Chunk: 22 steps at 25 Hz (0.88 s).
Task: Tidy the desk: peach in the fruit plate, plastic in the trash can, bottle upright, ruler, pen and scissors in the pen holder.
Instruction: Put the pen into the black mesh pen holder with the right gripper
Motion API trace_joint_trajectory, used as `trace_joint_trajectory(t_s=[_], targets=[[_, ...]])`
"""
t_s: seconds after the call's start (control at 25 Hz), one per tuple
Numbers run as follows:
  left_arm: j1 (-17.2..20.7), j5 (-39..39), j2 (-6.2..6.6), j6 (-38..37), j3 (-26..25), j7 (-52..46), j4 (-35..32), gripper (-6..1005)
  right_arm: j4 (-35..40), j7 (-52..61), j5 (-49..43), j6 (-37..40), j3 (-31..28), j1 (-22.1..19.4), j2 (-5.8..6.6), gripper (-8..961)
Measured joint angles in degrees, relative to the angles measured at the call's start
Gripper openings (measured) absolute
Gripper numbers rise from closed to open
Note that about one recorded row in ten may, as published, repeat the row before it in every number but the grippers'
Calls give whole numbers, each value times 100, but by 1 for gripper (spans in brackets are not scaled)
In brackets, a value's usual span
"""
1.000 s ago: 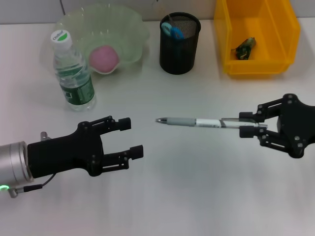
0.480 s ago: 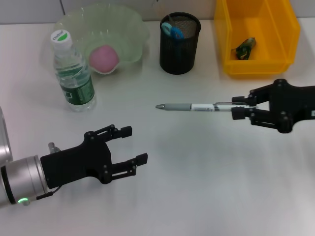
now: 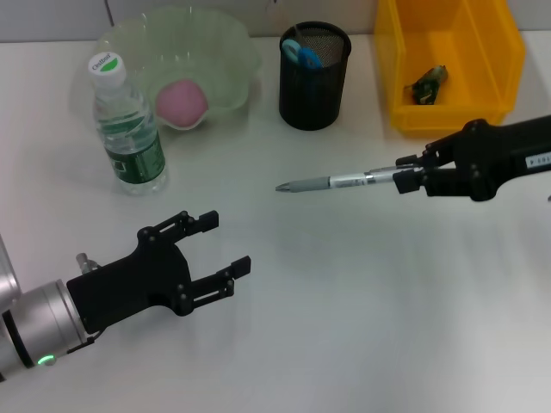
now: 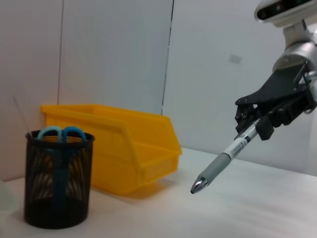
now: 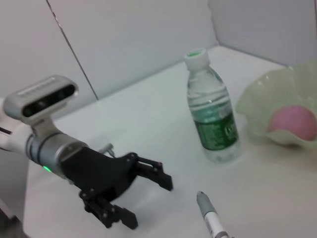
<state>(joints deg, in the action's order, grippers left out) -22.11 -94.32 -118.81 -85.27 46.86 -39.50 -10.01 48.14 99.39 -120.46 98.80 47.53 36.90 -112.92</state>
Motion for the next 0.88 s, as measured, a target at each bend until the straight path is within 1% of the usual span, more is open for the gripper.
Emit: trace_joint_trajectory(t_s=[0.16, 0.2, 0.24, 0.28, 0.36, 0.56, 0.72, 0.88], targets=[[55, 177, -2, 17, -43, 181, 127, 790, 328, 532, -321, -47, 34, 133, -22, 205], [55, 177, -2, 17, -43, 181, 127, 790, 391, 699, -442, -53, 28, 204, -24, 205], [72, 217, -2, 17, -44, 188, 137, 790, 480, 976, -624, -53, 31, 367, -12, 205], [72, 217, -2, 17, -44, 188, 137, 791, 480, 976, -624, -53, 31, 367, -12, 205], [93, 371, -19, 19, -47, 356, 263, 791, 556, 1219, -772, -53, 43, 518, -3, 205], [68, 536, -30, 36, -62, 782, 523, 792, 712, 1830, -1302, -61, 50, 979, 3, 206], [42, 555, -29, 42, -49, 850, 565, 792, 781, 2134, -1895, 0, 61, 1433, 33, 207], [18, 563, -33, 42, -52, 926, 685, 792, 797, 2356, -2492, 68, 196, 1798, 39, 207]])
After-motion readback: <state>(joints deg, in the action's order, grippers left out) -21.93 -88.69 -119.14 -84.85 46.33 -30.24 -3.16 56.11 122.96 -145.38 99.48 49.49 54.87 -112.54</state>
